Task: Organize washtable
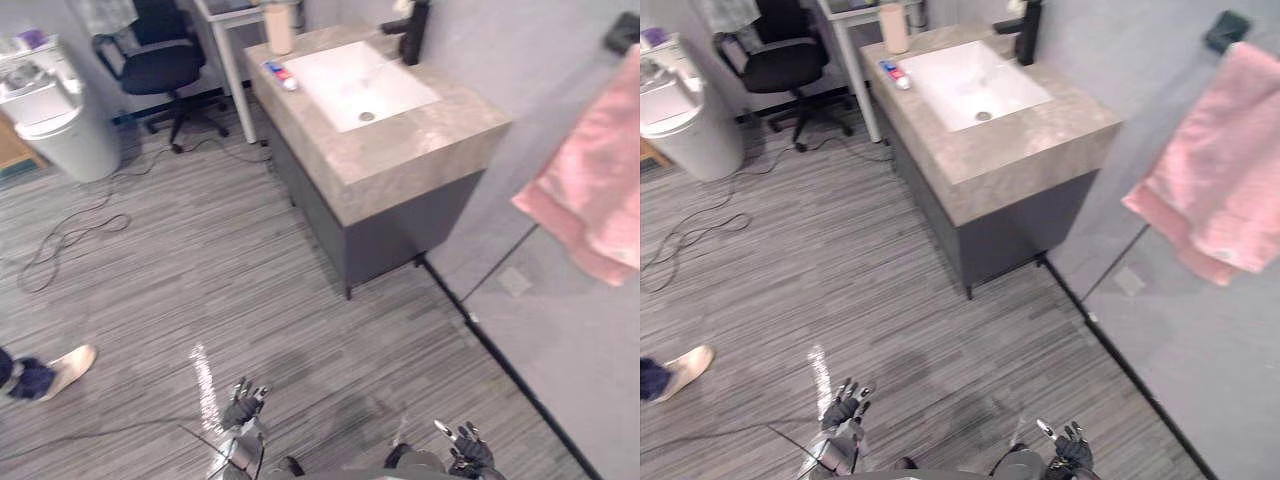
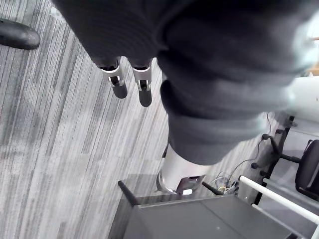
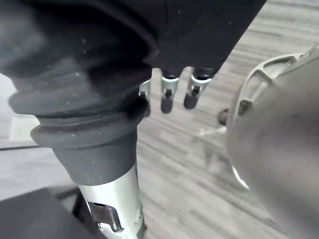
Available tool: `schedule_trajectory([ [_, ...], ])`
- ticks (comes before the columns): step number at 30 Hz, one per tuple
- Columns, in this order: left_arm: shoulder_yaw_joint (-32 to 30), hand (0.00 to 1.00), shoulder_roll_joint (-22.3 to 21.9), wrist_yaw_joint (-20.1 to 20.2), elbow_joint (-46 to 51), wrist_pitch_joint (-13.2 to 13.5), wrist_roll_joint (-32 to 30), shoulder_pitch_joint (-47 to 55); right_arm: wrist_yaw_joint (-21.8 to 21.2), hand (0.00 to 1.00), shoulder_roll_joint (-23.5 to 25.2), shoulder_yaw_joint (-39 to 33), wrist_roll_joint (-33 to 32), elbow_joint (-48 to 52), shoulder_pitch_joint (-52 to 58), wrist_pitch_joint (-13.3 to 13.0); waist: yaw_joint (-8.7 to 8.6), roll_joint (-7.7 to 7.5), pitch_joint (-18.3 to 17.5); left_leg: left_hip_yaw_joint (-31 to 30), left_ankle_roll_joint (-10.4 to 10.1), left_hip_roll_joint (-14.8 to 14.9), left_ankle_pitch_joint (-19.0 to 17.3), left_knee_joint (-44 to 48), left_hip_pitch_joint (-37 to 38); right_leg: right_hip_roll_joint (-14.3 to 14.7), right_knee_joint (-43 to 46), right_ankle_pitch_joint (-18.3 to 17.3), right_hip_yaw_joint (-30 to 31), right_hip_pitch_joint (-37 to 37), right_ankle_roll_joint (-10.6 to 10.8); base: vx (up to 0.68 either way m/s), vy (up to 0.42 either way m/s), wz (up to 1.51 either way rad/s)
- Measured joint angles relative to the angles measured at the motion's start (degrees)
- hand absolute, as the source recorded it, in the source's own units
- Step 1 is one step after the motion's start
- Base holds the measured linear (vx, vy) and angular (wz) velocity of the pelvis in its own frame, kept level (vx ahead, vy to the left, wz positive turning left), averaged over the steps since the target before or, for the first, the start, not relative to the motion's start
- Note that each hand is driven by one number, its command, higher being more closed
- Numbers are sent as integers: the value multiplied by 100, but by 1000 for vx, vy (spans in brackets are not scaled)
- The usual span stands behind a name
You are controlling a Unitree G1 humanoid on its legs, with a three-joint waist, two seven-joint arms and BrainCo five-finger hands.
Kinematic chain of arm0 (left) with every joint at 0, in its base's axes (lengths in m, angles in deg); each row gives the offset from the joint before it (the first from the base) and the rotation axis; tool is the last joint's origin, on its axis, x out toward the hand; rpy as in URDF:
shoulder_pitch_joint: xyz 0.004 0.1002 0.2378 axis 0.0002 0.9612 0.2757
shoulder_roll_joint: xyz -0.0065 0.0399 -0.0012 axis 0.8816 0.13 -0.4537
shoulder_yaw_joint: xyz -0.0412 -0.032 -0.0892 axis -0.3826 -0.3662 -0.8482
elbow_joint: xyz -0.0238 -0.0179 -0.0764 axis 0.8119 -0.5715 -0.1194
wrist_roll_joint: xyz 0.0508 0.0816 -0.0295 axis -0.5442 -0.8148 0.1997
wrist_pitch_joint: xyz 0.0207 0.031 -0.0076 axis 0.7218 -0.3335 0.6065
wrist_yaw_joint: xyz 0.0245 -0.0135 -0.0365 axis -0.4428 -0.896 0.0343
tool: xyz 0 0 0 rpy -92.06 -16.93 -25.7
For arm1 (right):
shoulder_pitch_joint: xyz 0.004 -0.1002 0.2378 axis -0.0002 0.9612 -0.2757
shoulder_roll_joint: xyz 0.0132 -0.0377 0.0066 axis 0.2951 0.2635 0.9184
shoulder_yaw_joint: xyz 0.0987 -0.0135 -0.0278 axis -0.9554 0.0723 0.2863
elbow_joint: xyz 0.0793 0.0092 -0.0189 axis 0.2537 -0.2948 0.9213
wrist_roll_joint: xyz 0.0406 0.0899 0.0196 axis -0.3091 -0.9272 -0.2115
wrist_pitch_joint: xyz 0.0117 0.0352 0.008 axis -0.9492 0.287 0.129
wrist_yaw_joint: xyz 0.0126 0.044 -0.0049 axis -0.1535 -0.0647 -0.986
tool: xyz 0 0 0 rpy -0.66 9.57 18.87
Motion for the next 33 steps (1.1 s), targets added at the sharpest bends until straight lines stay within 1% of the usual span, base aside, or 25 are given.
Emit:
schedule_trajectory([
  [3, 40, 0, 268, -6, -4, -4, -117, 167, -12, 0, 159, 15, 43, 29, -69, 3, 16, -124, 11, -23, 1, -212, 0, -106, 36, -145, -79, 306, 53, 2, -33, -69, 178, 10],
  [4, 22, 0, 369, -7, -5, -5, -220, 227, -11, 0, 154, 51, 48, 44, -127, 4, 14, -118, 19, -14, 1, -256, 0, -138, 59, -166, -142, 488, 155, -8, -72, -53, 119, -12],
  [6, -24, 0, 435, -8, -4, -6, -290, 309, -6, 0, 138, 85, 63, 62, -241, 7, 41, -124, 101, 42, 1, -315, 0, -211, 144, -166, -215, 650, 305, -2, -66, -72, 97, -19],
  [7, -96, 0, 456, -10, -4, -7, -368, 341, 4, 0, 138, 107, 71, 131, -345, 18, 86, -121, 145, 84, 66, -373, 43, -285, 164, -175, -272, 786, 441, -42, -34, -93, 69, -16],
  [8, -147, 0, 442, -12, -4, -7, -429, 343, 15, 0, 136, 107, 81, 158, -377, 21, 107, -117, 155, 78, 102, -390, 67, -332, 164, -178, -263, 822, 510, -72, -64, -112, 56, -7],
  [10, -195, 0, 446, -18, -3, 2, -515, 325, 83, 0, 144, 108, 128, 299, -405, 29, 131, -103, 243, -90, 217, -392, 98, -403, 119, -169, -16, 852, 1120, -193, -82, -96, 11, 30],
  [11, -199, 0, 468, -52, -3, 12, -578, 310, 106, 0, 126, 107, 169, 347, -396, 31, 130, -100, 286, -310, 301, -337, 86, -404, 79, -66, 257, 847, 2131, -342, -82, -69, -7, 65],
  [12, -211, 0, 479, -133, -2, 23, -603, 308, 116, 0, 124, 109, 190, 347, -361, 34, 130, -59, 308, -441, 332, -298, 107, -405, 65, 34, 329, 823, 2655, -397, -93, -5, -27, 74],
  [13, -270, 0, 478, -166, -2, 29, -611, 300, 123, 0, 124, 113, 192, 347, -338, 37, 137, -79, 312, -562, 365, -271, 124, -404, 41, 112, 375, 806, 2951, -404, -73, 34, -62, 69],
  [14, -402, 0, 462, -232, -1, 37, -615, 300, 133, 0, 121, 142, 195, 346, -316, 38, 143, -151, 293, -769, 390, -222, 190, -403, -6, 223, 432, 795, 3263, -395, -58, 29, -87, 71],
  [15, -475, 0, 439, -274, -1, 47, -627, 313, 141, 0, 90, 257, 241, 346, -269, 36, 146, -122, 309, -936, 332, -178, 286, -401, -37, 341, 506, 742, 3494, -392, -4, 10, -103, 67],
  [16, -505, 0, 441, -279, 0, 51, -636, 321, 139, 0, 85, 333, 250, 347, -262, 31, 142, -131, 305, -1033, 322, -142, 320, -400, -46, 415, 527, 653, 3619, -401, -19, 11, -156, 72],
  [17, -605, 0, 438, -290, 0, 64, -669, 339, 128, 0, 91, 475, 297, 345, -231, 22, 138, -218, 276, -1242, 261, -73, 405, -401, -76, 619, 447, 262, 3889, -277, -100, 16, -173, 59],
  [18, -627, 0, 437, -302, 0, 78, -669, 342, 123, 0, 92, 522, 301, 340, -226, 20, 139, -271, 262, -1307, 258, -84, 454, -401, -80, 665, 325, 126, 3950, -185, -151, 13, -205, 59],
  [19, -687, 0, 440, -345, -2, 139, -668, 352, 110, 0, 95, 565, 308, 337, -236, 13, 166, -374, 233, -1365, 202, -158, 526, -405, -98, 681, 34, -76, 4071, 15, -137, 5, -151, 27],
  [20, -692, 0, 436, -370, -3, 168, -671, 377, 98, 0, 97, 564, 322, 337, -251, -6, 182, -405, 238, -1390, 177, -170, 563, -411, -118, 688, -89, -177, 4108, 85, -121, -16, -192, 27],
  [21, -690, 0, 394, -376, -4, 192, -672, 372, 84, 0, 87, 564, 403, 336, -286, -27, 182, -485, 216, -1454, 122, -164, 667, -426, -170, 709, -261, -376, 4098, 165, -126, -47, -223, 18],
  [22, -689, 0, 337, -371, -15, 196, -674, 388, 77, 0, 72, 568, 421, 327, -301, -28, 183, -479, 240, -1461, 63, -150, 720, -457, -181, 719, -338, -509, 4107, 205, -12, -85, -276, 11],
  [23, -700, 0, 178, -381, -110, 206, -673, 406, 55, 0, 9, 619, 431, 284, -302, -26, 184, -408, 259, -1449, 23, -86, 767, -462, -173, 768, -376, -563, 4141, 223, 239, -99, -259, -4],
  [24, -700, 0, -3, -378, -196, 208, -667, 448, 49, 0, -74, 738, 479, 253, -266, -19, 188, -344, 275, -1445, -22, 25, 795, -463, -159, 873, -378, -564, 4144, 224, 240, -76, -198, -11],
  [26, -697, 0, -198, -360, -245, 203, -666, 482, -48, 0, -94, 788, 513, 252, -208, -18, 187, -236, 220, -1449, -41, 144, 806, -464, -143, 989, -425, -564, 4140, 246, 242, -39, -144, -9],
  [27, -692, 0, -246, -343, -246, 202, -669, 518, -67, 0, -105, 805, 516, 249, -153, -18, 188, -231, 217, -1463, -41, 186, 806, -463, -118, 1024, -476, -570, 4112, 308, 250, -30, -105, -2],
  [31, -688, 0, -154, -243, -246, 202, -670, 497, -101, 0, -128, 1025, 560, 245, -154, -22, 236, -321, 175, -1457, -53, 215, 798, -463, -157, 1067, -570, -560, 4122, 322, 281, -5, -14, 0],
  [32, -687, 0, -115, -243, -246, 202, -670, 497, -130, 0, -113, 1028, 613, 241, -169, -21, 278, -387, 174, -1451, -61, 193, 790, -463, -173, 1054, -595, -547, 4170, 313, 296, 0, 0, 0],
  [33, -688, 0, -52, -245, -247, 202, -670, 501, -150, 0, -74, 1135, 677, 230, -189, -21, 335, -495, 179, -1449, -61, 150, 788, -462, -188, 1019, -636, -531, 4186, 314, 306, 44, 46, 3],
])
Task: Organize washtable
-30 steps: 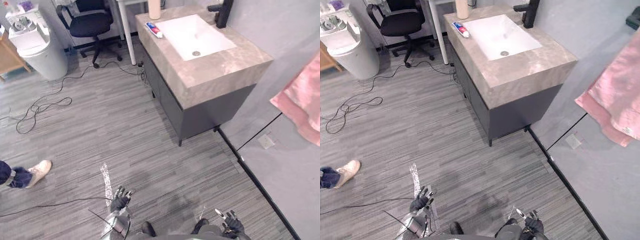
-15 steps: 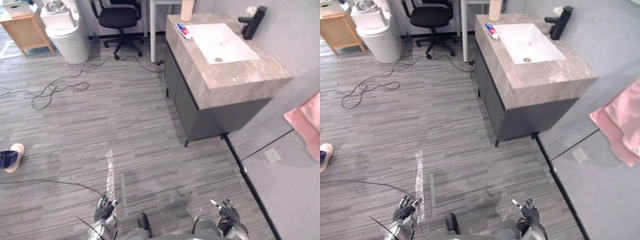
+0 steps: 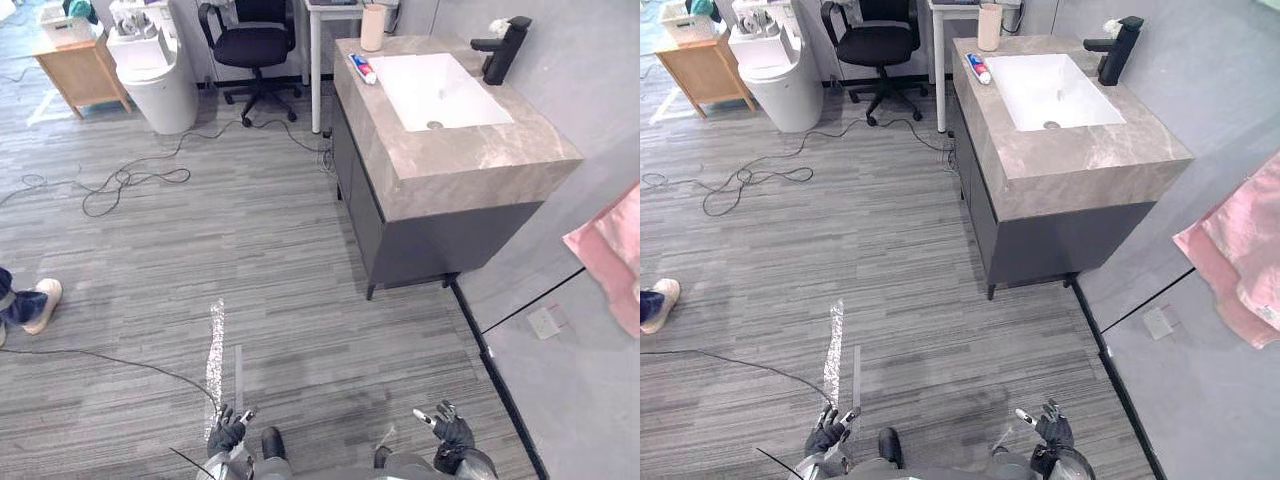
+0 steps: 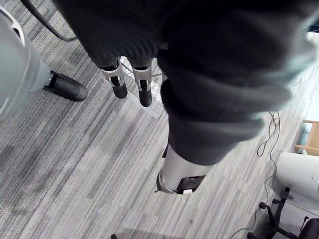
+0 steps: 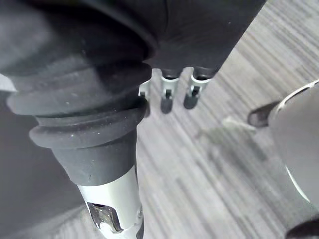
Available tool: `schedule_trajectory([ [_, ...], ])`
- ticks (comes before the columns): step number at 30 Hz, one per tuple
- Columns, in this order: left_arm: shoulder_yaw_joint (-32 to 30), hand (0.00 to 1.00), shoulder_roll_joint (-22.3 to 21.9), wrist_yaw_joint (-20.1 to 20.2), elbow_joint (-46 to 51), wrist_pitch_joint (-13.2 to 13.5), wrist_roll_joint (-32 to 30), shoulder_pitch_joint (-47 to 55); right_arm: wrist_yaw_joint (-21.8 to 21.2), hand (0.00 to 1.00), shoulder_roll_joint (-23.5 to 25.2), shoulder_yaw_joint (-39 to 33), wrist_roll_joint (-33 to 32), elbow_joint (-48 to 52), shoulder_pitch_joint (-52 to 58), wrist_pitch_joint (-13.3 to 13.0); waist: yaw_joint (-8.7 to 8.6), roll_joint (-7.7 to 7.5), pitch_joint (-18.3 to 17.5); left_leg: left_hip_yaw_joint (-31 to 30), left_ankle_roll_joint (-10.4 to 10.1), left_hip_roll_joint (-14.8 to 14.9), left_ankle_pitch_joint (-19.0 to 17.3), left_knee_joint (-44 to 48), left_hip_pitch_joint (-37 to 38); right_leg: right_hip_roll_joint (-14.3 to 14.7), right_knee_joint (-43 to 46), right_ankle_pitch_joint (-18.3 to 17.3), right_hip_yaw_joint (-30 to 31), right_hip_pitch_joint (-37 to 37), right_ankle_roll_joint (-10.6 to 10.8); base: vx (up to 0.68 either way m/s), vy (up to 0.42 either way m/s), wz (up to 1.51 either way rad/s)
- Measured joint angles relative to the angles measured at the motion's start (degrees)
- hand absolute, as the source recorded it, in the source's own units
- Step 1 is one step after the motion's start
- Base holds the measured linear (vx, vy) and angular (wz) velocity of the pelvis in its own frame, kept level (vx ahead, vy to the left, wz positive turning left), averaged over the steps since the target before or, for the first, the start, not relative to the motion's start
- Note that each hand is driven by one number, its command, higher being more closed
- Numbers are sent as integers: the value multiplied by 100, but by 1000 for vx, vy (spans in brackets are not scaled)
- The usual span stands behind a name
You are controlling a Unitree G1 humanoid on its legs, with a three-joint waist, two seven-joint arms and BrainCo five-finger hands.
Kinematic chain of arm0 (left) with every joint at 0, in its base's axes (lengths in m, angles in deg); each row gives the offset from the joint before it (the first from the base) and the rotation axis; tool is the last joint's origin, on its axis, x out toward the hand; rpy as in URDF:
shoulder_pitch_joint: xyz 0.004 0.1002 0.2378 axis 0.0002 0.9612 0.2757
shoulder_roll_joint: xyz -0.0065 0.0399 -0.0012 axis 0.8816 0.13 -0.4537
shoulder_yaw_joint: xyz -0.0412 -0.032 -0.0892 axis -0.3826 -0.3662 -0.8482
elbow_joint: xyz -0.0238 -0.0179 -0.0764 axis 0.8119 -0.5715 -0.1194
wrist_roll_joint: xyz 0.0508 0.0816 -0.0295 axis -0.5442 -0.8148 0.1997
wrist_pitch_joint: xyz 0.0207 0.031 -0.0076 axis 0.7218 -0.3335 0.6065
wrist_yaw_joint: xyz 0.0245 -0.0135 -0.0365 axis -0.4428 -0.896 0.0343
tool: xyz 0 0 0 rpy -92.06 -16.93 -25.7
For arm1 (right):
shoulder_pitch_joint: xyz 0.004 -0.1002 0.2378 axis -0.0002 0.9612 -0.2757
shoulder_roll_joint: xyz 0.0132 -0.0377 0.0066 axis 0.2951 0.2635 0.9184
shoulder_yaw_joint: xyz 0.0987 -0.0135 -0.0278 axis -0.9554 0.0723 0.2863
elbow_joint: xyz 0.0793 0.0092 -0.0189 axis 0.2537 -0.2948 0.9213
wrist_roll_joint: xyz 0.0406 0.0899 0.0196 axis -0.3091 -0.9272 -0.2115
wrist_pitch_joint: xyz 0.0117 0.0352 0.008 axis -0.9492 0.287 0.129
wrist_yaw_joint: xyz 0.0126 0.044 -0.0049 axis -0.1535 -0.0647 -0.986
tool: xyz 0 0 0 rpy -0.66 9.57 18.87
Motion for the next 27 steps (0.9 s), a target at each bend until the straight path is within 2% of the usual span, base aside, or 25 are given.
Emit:
schedule_trajectory([
  [2, -2, 0, 106, 0, -7, 0, 0, 7, -28, 0, 46, 128, 64, -8, -75, 0, 6, -65, -11, -3, -4, -77, -22, 2, -84, -70, -66, 27, -10, -24, 38, 59, 63, 8],
  [3, -3, 0, 153, 0, -6, 0, 0, 12, -29, 0, 83, 179, 65, -9, -162, 0, 29, -170, -60, 4, 29, -146, -56, 4, -107, -129, -134, 75, -14, -4, 91, 63, 63, 2],
  [5, -9, 0, 177, 4, 8, 0, 0, 6, -28, 0, 90, 232, 85, -4, -275, -3, 90, -189, -71, 33, 88, -286, -176, 44, -130, -277, -164, 94, -8, 4, 175, 94, 104, -1],
  [7, -16, 0, 175, 3, 56, 0, -2, 12, -24, 0, 87, 227, 168, 18, -354, -3, 173, -193, -70, 59, 204, -471, -344, 48, -131, -478, -73, 83, -48, -14, 361, 112, 145, 10],
  [8, -53, 0, 158, -3, 77, 0, -4, 13, -23, 0, 62, 230, 210, 42, -375, -1, 170, -139, -38, -7, 247, -532, -456, 129, -157, -582, 317, 79, -88, -117, 476, 93, 155, 35],
  [9, -118, 0, 131, -6, 117, 0, -9, 24, -25, 0, 42, 231, 241, 58, -372, -1, 164, -19, 27, -93, 294, -468, -636, 327, -175, -610, 1110, 205, -107, -362, 676, 99, 162, 44],
  [10, -131, 0, 143, -9, 201, 0, -17, 77, -26, 0, 51, 233, 244, 66, -346, -1, 155, 3, 32, -130, 332, -450, -718, 422, -159, -645, 1600, 285, -99, -536, 712, 127, 180, 53],
  [11, -132, 0, 209, -10, 327, 5, -61, 147, -25, 0, 69, 242, 244, 128, -248, -1, 154, -22, 64, -218, 379, -481, -853, 525, -36, -794, 2727, 585, -106, -936, 440, 178, 195, 61],
  [12, -129, 0, 270, -24, 352, 2, -122, 125, -22, 0, 54, 263, 244, 164, -136, -2, 139, 2, 100, -371, 482, -471, -1009, 565, 172, -942, 3758, 1293, -47, -1437, 377, 224, 157, 59],
  [13, -124, 0, 278, -26, 397, 2, -127, 159, -21, 0, 74, 258, 242, 176, -120, -3, 141, 57, 126, -423, 537, -413, -1058, 602, 248, -896, 4139, 1439, 60, -1640, 347, 192, 74, 46],
  [14, -182, 0, 336, -53, 412, 5, -129, 141, -21, 0, 68, 240, 239, 271, -73, -4, 125, 58, 162, -486, 590, -300, -1257, 794, 324, -772, 4505, 740, -12, -1945, 181, 218, 52, 26],
  [15, -169, 0, 393, -68, 413, 4, -130, 118, -22, 0, 69, 221, 238, 307, -70, -8, 102, 68, 167, -509, 612, -235, -1372, 915, 330, -683, 4474, 478, -122, -2071, 52, 250, 103, 26],
  [16, -137, 0, 500, -80, 406, -2, -131, 48, -19, 0, 71, 186, 236, 324, -65, -43, 7, 61, 174, -556, 619, -174, -1535, 1080, 324, -558, 4066, 277, -334, -2333, -5, 304, 115, 26],
  [17, -87, 0, 554, -82, 387, -36, -168, -95, -17, 0, 70, 81, 229, 328, -24, -87, -96, 47, 196, -636, 622, -204, -1669, 1148, 344, -466, 3187, 305, -513, -2492, 25, 337, 73, 33],
  [18, 17, 0, 582, -79, 362, -43, -190, -255, -3, 0, 49, -67, 224, 307, 48, -90, -192, 38, 200, -668, 587, -299, -1768, 1098, 426, -384, 1956, 459, -724, -2495, 176, 308, 20, 27],
  [19, 64, 0, 598, -71, 351, -44, -223, -344, 6, 0, 44, -144, 224, 283, 81, -66, -218, 22, 211, -669, 562, -377, -1814, 1035, 511, -381, 1350, 565, -874, -2450, 218, 276, -12, 22],
  [21, 79, 0, 563, -52, 338, -45, -300, -538, 29, 0, 15, -409, 123, 274, 247, 18, -341, -25, 228, -662, 423, -664, -2100, 967, 849, -424, 275, 802, -1445, -2411, 69, 436, -64, 15],
  [22, 84, 0, 514, -51, 338, -47, -323, -570, 36, 0, -12, -425, 122, 275, 286, 36, -360, -18, 227, -662, 392, -705, -2207, 973, 941, -411, 264, 850, -1563, -2420, -28, 646, -112, 22],
  [23, 185, 0, 484, -44, 340, -43, -362, -605, 34, 0, -41, -456, 127, 280, 416, 51, -453, 59, 186, -650, 251, -686, -2450, 1031, 1100, -306, 566, 860, -1640, -2495, -410, 683, -136, 32],
  [24, 335, 0, 481, -9, 305, -44, -422, -507, 28, 0, -81, -476, 119, 321, 584, 59, -507, 230, 59, -635, -71, -517, -2694, 1302, 1200, -39, 823, 740, -1641, -2458, -905, 758, -162, 39],
  [25, 386, 0, 512, 14, 295, -48, -447, -458, 32, 0, -59, -479, 119, 337, 649, 59, -564, 181, 5, -616, -277, -506, -2818, 1775, 1090, 1, 823, 724, -1640, -2351, -1023, 641, -168, 31],
  [26, 367, 0, 431, 0, 218, -76, -461, -498, 30, 0, -116, -536, 119, 333, 629, 101, -635, 295, 14, -467, -718, -206, -3010, 3128, 676, 133, 1117, 1083, -1560, -2310, -1285, 773, -212, -18],
  [27, 327, 0, 256, 2, 205, -86, -459, -457, 59, 0, -237, -658, 109, 408, 480, 111, -615, 562, 71, -393, -1026, 199, -2688, 4458, 301, 389, 1390, 773, -1521, -2174, -1412, 751, -194, -54],
])
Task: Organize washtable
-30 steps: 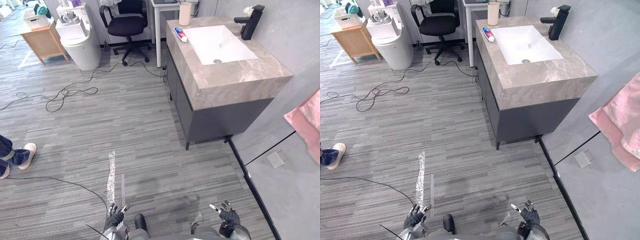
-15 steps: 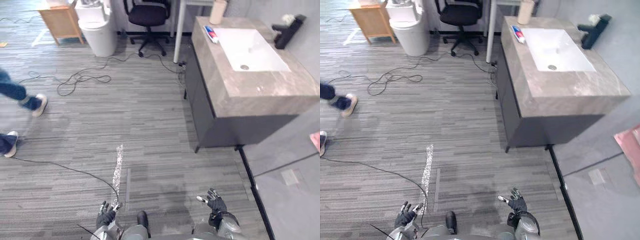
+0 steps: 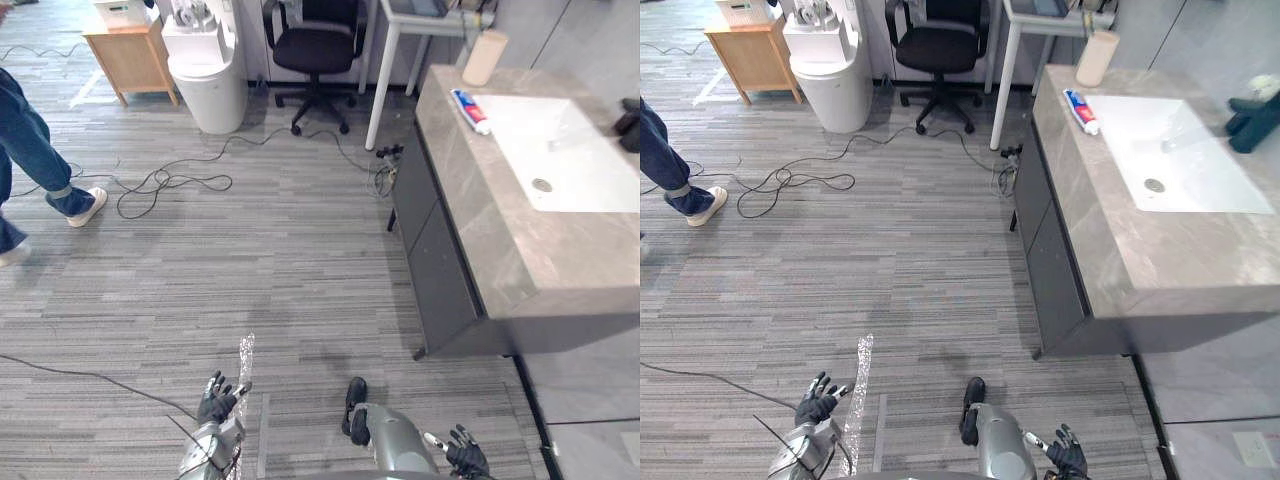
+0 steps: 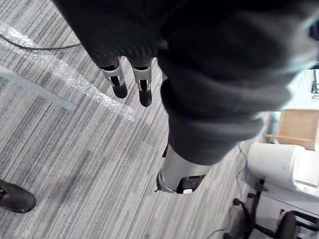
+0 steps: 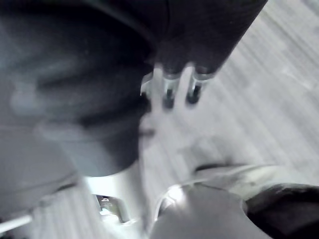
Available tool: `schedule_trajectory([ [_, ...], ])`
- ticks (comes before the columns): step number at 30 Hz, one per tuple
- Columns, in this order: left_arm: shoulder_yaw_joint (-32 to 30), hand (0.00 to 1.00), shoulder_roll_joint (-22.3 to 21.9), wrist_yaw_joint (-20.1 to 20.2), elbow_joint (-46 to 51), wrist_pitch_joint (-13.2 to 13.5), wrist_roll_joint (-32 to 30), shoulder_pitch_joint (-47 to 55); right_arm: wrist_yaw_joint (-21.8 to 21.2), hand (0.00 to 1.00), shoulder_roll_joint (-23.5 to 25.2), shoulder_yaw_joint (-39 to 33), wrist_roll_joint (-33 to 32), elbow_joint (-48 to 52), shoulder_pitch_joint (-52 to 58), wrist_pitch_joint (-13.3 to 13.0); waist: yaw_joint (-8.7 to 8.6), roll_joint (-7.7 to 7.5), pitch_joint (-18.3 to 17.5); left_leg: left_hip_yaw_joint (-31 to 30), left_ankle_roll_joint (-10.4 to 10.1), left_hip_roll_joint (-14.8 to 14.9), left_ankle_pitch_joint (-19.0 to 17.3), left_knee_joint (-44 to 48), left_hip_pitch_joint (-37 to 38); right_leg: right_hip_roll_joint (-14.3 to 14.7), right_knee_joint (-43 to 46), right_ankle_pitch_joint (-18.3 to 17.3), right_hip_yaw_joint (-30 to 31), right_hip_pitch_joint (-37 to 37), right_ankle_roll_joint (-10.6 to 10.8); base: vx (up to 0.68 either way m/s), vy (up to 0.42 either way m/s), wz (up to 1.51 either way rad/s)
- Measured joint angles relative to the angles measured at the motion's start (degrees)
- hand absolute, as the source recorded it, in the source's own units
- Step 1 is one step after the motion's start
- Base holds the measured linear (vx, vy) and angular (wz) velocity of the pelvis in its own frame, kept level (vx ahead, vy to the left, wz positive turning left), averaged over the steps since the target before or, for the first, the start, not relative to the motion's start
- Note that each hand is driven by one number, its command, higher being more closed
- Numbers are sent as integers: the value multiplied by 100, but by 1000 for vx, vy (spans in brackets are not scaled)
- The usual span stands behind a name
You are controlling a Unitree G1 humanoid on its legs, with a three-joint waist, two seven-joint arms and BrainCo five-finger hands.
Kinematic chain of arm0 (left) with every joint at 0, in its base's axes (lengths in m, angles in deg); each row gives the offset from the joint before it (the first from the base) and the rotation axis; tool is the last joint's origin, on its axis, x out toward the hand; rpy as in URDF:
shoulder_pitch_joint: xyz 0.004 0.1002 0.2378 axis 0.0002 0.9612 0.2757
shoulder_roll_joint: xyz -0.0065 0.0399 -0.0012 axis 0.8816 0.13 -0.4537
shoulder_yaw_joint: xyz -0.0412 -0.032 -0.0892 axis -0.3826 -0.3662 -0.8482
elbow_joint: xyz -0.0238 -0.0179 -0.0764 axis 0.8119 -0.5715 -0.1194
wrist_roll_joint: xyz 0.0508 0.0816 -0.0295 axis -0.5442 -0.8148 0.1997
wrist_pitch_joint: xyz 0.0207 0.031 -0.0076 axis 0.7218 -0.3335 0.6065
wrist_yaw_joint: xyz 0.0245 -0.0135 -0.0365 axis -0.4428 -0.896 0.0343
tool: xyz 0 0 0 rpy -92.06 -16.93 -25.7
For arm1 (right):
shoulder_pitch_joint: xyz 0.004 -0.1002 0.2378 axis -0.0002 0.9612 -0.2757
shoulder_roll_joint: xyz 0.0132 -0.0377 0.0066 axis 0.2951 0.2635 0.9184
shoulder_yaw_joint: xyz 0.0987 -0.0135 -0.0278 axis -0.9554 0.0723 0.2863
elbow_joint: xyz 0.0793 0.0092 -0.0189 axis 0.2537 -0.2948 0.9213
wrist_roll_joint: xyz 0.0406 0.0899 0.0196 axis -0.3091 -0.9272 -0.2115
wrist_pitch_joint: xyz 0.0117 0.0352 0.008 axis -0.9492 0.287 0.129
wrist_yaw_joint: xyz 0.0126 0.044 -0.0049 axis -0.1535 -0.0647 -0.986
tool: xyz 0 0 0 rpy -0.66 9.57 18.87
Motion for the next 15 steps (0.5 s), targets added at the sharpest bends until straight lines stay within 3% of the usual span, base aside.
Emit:
schedule_trajectory([
  [1, -31, 0, -68, -2, -5, -16, 1, 12, 38, 0, -41, 8, -1, 60, -97, 2, 15, 58, 32, 67, 21, 121, 401, 566, -138, 104, 63, -147, 125, 72, -4, 865, -166, -117],
  [2, -57, 0, -154, 2, -5, -42, 7, 27, 59, 0, -17, 47, -58, 194, -299, -16, 35, 109, 51, 177, -9, 417, 1131, 1561, -430, 322, 34, -322, 393, 338, -31, 679, -86, -131],
  [3, -59, 0, -161, 3, 2, -70, 14, -38, 72, 0, 10, 72, -166, 248, -453, -67, 93, 93, 71, 473, 133, 774, 1067, 2269, -625, 484, -183, -374, 607, 754, -39, 641, -74, -124],
  [4, -64, 0, -159, 9, 15, -70, 14, -98, 71, 0, 62, 78, -186, 266, -497, -91, 127, 38, 94, 661, 306, 902, 985, 2447, -637, 519, -297, -390, 743, 978, -38, 614, -62, -103],
  [5, -75, 0, -156, 9, 129, -51, 34, -116, 75, 0, 163, 86, -249, 270, -595, -109, 163, -117, 142, 1040, 715, 1058, 773, 2525, -696, 504, -562, -425, 1062, 1427, 8, 560, -20, -95],
  [6, -82, 0, -163, 1, 190, -18, 86, -105, 102, 0, 212, 87, -292, 270, -663, -120, 215, -171, 141, 1314, 943, 1173, 638, 2395, -817, 464, -790, -457, 1335, 1741, 63, 535, 14, -98],
  [7, -90, 0, -166, -2, 223, -15, 102, -105, 135, 0, 219, 87, -299, 276, -687, -122, 261, -185, 147, 1393, 1027, 1200, 585, 2262, -910, 432, -866, -504, 1484, 1848, 124, 557, 134, -97],
  [8, -127, 0, -176, -6, 243, 16, 154, -98, 190, 0, 216, 88, -297, 280, -717, -116, 307, -217, 173, 1393, 1135, 1197, 513, 1862, -1171, 367, -999, -612, 1729, 2037, 281, 431, 172, -92],
  [10, -272, 0, -200, -11, 241, 18, 226, -19, 199, 0, 236, 81, -291, 278, -746, -108, 314, -213, 167, 1316, 1093, 1056, 496, 640, -1397, 199, -975, -722, 2032, 2179, 442, 390, 239, -85],
  [11, -336, 0, -226, -19, 241, 23, 236, 15, 198, 0, 238, 78, -279, 282, -736, -111, 318, -289, 196, 1247, 1071, 920, 510, -138, -1426, 73, -924, -802, 2201, 2229, 548, 436, 397, -85],
  [12, -329, 0, -270, -15, 240, 30, 232, 69, 189, 0, 214, 73, -272, 329, -649, -119, 305, -301, 170, 862, 966, 623, 632, -1359, -1494, -175, -859, -1025, 2428, 2305, 812, 362, 375, -86],
  [13, -330, 0, -324, -15, 241, 41, 232, 122, 190, 0, 160, 21, -272, 337, -581, -128, 299, -254, 147, 574, 849, 489, 750, -1946, -1516, -287, -773, -1163, 2551, 2311, 968, 365, 420, -72],
  [14, -329, 0, -347, -13, 241, 46, 235, 125, 192, 0, 118, 11, -272, 337, -523, -128, 298, -219, 129, 360, 863, 449, 861, -2289, -1526, -346, -682, -1287, 2649, 2307, 1101, 359, 521, -77],
  [15, -341, 0, -397, -14, 233, 55, 250, 258, 193, 0, 1, 16, -273, 328, -338, -119, 300, -83, 31, -33, 743, 330, 1503, -2759, -1423, -447, -384, -1624, 2916, 2250, 1395, 356, 534, -79],
])
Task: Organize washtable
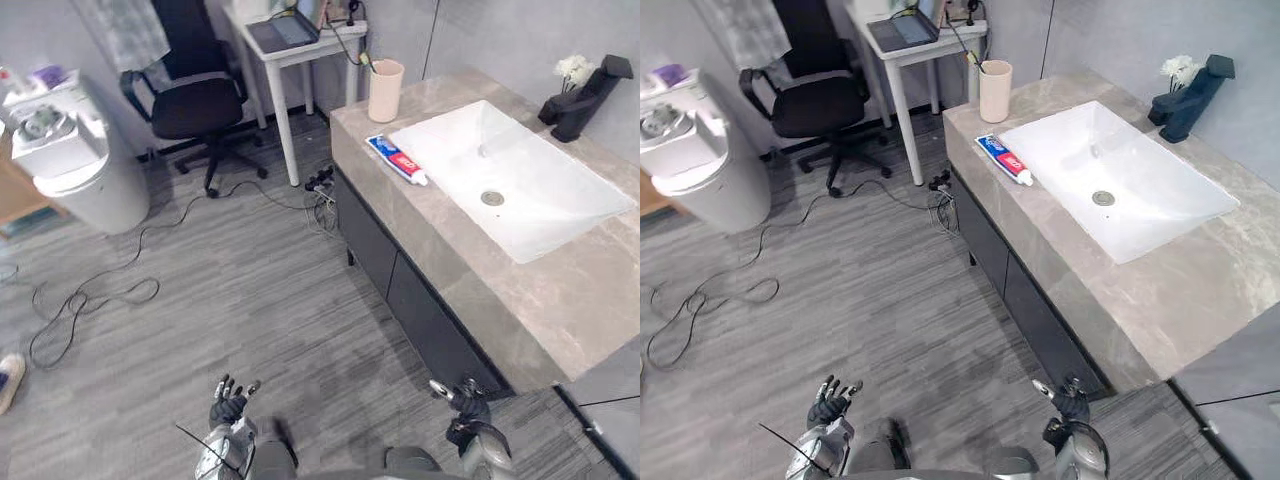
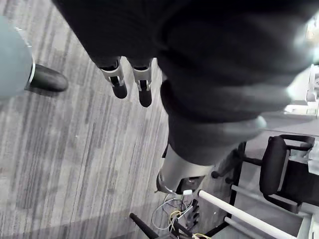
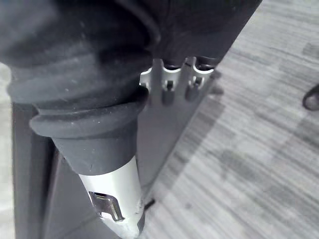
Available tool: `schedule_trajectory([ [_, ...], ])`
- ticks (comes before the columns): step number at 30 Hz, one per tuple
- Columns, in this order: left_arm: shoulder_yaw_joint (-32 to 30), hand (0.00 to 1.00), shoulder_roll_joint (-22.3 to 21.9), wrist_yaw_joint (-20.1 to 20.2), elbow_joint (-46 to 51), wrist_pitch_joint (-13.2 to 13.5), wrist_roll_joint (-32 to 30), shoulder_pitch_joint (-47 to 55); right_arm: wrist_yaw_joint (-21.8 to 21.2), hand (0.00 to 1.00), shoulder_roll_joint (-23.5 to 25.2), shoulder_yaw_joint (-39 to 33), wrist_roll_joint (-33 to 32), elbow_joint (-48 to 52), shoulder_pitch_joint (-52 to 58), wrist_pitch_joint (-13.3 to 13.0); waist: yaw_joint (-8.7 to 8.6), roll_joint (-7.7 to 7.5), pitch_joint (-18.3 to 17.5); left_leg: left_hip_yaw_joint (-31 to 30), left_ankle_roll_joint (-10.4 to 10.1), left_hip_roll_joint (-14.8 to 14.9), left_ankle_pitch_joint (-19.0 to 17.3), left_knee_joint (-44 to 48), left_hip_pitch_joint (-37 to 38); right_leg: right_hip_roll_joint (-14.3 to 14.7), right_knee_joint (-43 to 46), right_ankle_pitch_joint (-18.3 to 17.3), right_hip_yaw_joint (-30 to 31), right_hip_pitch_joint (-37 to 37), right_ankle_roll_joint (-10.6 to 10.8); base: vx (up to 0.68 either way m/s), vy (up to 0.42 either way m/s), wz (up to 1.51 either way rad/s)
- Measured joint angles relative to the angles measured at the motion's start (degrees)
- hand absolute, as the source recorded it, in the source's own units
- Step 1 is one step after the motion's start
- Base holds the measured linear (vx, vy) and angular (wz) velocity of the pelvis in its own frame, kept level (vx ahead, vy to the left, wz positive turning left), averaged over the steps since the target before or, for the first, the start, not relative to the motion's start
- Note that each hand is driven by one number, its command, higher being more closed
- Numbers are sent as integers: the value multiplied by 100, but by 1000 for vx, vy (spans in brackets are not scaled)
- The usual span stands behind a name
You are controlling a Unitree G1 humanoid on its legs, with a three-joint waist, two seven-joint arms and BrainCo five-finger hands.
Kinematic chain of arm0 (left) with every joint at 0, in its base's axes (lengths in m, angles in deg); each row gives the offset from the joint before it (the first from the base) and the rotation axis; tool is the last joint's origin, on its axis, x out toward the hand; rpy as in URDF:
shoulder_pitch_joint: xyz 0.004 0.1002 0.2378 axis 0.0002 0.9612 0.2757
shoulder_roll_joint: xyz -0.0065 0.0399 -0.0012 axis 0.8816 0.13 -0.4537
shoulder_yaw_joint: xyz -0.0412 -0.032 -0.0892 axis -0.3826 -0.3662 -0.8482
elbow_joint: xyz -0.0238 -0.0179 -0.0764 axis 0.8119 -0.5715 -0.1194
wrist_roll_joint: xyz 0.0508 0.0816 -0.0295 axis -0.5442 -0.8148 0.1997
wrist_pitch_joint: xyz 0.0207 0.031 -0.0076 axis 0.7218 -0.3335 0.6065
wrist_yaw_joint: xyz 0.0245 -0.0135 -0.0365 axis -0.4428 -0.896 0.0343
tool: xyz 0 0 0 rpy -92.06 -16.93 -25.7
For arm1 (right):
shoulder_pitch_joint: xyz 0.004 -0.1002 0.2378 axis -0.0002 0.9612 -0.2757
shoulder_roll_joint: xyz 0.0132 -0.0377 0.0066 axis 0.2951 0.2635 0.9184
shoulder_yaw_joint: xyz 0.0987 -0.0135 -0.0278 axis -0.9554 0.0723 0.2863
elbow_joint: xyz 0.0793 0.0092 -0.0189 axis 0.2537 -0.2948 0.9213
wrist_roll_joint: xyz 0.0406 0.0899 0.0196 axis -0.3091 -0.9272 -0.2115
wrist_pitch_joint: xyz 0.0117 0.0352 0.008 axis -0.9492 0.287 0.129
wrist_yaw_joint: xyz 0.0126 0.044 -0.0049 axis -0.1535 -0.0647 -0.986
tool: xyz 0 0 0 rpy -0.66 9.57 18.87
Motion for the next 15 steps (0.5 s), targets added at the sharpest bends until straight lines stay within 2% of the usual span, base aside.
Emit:
schedule_trajectory([
  [1, 6, 0, -30, 1, 0, 2, 6, 37, 0, 0, 13, 7, -1, -5, 63, 6, 1, -49, -26, -12, -2, -102, 364, 8, 85, -69, 91, -86, 116, -9, 90, 349, 524, -91],
  [2, -22, 0, 14, -9, 10, 25, 50, 86, -10, 0, 84, 108, 1, -41, 146, 27, 8, -161, -97, 36, 21, -189, 323, 246, 66, -164, 174, -93, 159, -24, 109, 327, 392, -76],
  [3, -115, 0, 100, -1, 41, 64, 85, 145, -26, 0, 230, 291, 13, -45, 256, 29, 1, -282, -144, 90, -36, -206, -164, 660, 3, -133, 394, -67, 194, -172, 78, 315, 343, -77],
  [4, -158, 0, 111, -1, 100, 83, 106, 183, -31, 0, 274, 350, 19, -33, 284, 29, 11, -396, -197, -145, 17, -322, -253, 916, -41, -146, 417, -35, 213, -223, 107, 344, 368, -103],
  [5, -193, 0, 135, 5, 237, 98, 138, 303, -31, 0, 301, 483, 32, -61, 277, 30, 47, -474, -249, -749, 143, -573, -339, 1536, -238, -213, 292, -44, 435, -224, 149, 241, 283, -122],
  [6, -180, 0, 131, 10, 278, 97, 216, 333, -44, 0, 315, 530, 93, -66, 232, 22, 69, -547, -299, -1033, 165, -673, -380, 2051, -413, -285, 119, 31, 730, -208, 212, 216, 262, -125],
  [7, -163, 0, 119, 11, 301, 97, 216, 315, -44, 0, 311, 525, 131, -67, 191, 18, 101, -542, -301, -1215, 169, -708, -430, 2197, -420, -300, 61, 119, 858, -213, 207, 175, 222, -124],
  [8, -134, 0, 89, 23, 502, 106, 217, 346, -44, 0, 288, 525, 184, -64, 118, 7, 139, -445, -321, -1476, 0, -751, -636, 2297, -357, -271, -37, 337, 1073, -240, 277, 142, 216, -123],
  [9, -100, 0, 26, 49, 653, 120, 224, 366, -45, 0, 263, 525, 225, -71, 90, 3, 171, -366, -461, -1471, -81, -717, -926, 2185, -265, -235, -74, 508, 1241, -349, 361, 134, 239, -110],
  [10, -66, 0, 13, 74, 684, 123, 224, 357, -48, 0, 256, 523, 226, -74, 85, 3, 145, -318, -501, -1437, -90, -709, -1040, 2055, -203, -251, -81, 568, 1298, -418, 407, 123, 306, -86],
  [11, 214, 0, 25, 158, 715, 116, 217, 306, -52, 0, 247, 515, 227, -86, 98, 21, 74, -234, -506, -1244, 8, -759, -1179, 1722, -8, -347, -4, 842, 1425, -577, 439, 86, 286, -54],
  [12, 315, 0, 13, 159, 722, 111, 217, 319, -56, 0, 238, 512, 227, -86, 122, 26, 82, -195, -509, -1156, 16, -771, -1175, 1640, 71, -356, 74, 964, 1463, -640, 432, 63, 282, -59],
  [14, 611, 0, 0, 175, 756, 98, 213, 390, -53, 0, 238, 515, 223, -74, 211, 33, 106, -119, -551, -937, 152, -862, -1092, 1339, 342, -385, 418, 1296, 1460, -822, 202, 11, 205, -43],
  [15, 795, 0, 16, 207, 831, 93, 211, 419, -55, 0, 257, 521, 221, -19, 311, 34, 107, -115, -559, -834, 251, -963, -1033, 1138, 501, -432, 704, 1489, 1406, -941, -6, -11, 215, -27],
])
